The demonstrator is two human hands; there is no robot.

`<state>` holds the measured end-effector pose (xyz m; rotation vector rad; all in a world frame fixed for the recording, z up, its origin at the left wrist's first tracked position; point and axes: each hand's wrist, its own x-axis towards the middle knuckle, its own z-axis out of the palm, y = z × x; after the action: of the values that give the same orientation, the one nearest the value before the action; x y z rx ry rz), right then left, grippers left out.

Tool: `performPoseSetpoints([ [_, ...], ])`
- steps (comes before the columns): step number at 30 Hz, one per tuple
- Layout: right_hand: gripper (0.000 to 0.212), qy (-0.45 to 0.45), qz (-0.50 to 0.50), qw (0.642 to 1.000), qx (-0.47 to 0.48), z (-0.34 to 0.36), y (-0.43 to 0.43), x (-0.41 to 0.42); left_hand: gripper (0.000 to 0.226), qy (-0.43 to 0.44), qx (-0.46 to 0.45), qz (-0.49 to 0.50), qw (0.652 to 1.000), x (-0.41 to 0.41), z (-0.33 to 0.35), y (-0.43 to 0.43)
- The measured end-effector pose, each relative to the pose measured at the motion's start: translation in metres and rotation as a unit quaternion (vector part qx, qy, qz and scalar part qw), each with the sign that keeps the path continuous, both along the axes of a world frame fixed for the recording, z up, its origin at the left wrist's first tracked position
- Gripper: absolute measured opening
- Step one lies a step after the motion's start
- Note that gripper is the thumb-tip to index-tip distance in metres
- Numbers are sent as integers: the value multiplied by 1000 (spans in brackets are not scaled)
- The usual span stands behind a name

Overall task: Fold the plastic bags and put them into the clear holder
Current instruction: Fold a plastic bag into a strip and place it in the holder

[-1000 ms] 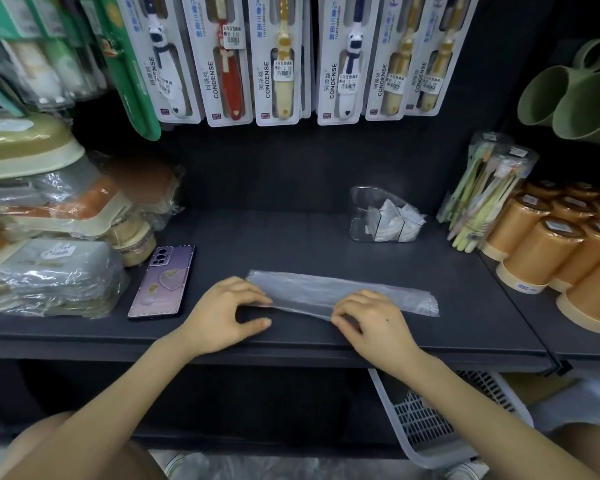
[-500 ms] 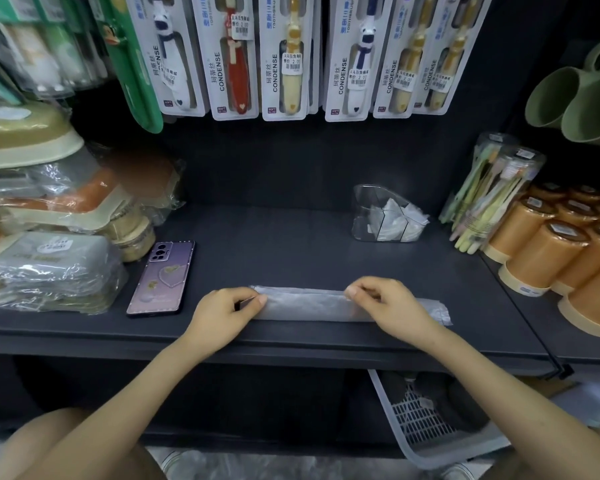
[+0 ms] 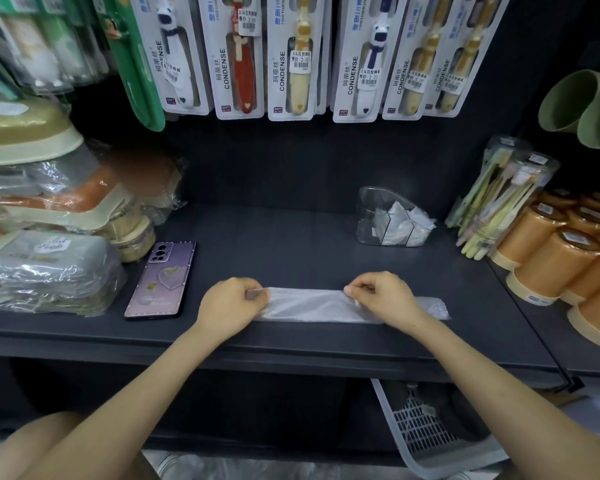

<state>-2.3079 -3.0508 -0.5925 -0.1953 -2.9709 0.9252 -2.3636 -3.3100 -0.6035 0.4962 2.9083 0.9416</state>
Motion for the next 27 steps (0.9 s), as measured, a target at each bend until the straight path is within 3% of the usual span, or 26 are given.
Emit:
performPoseSetpoints([
  [4,23,-10,5,998,60,-5,-2,-5,11,-93,68,43,992,-5,-1,0],
  [7,25,-6,3,996,89,-8,-3,-8,27,-175,189,114,959,-7,2,-7],
  [8,25,-4,2,996,89,-9,-3,-8,30,-129,159,142,969,-4,3,-8],
  [10,25,-1,-1,996,89,-10,-3,-9,21,98,33,169,980,3,1,-4],
  [12,24,3,-5,996,89,-10,-4,-10,23,279,-28,76,957,17,-1,10],
  [14,24,2,-5,996,93,-10,-5,-9,26,320,-54,-27,946,29,-11,28],
  [16,24,1,-5,995,97,-9,-6,-9,35,256,-86,-73,960,36,-19,46],
  [20,24,4,-7,995,98,-8,-6,-8,76,106,-186,-75,974,35,-24,63],
  [24,24,-9,0,995,97,-6,-6,-9,55,61,-217,-79,971,31,-29,63],
  [27,24,4,-12,992,128,0,-6,-10,53,56,-224,-79,970,31,-30,64],
])
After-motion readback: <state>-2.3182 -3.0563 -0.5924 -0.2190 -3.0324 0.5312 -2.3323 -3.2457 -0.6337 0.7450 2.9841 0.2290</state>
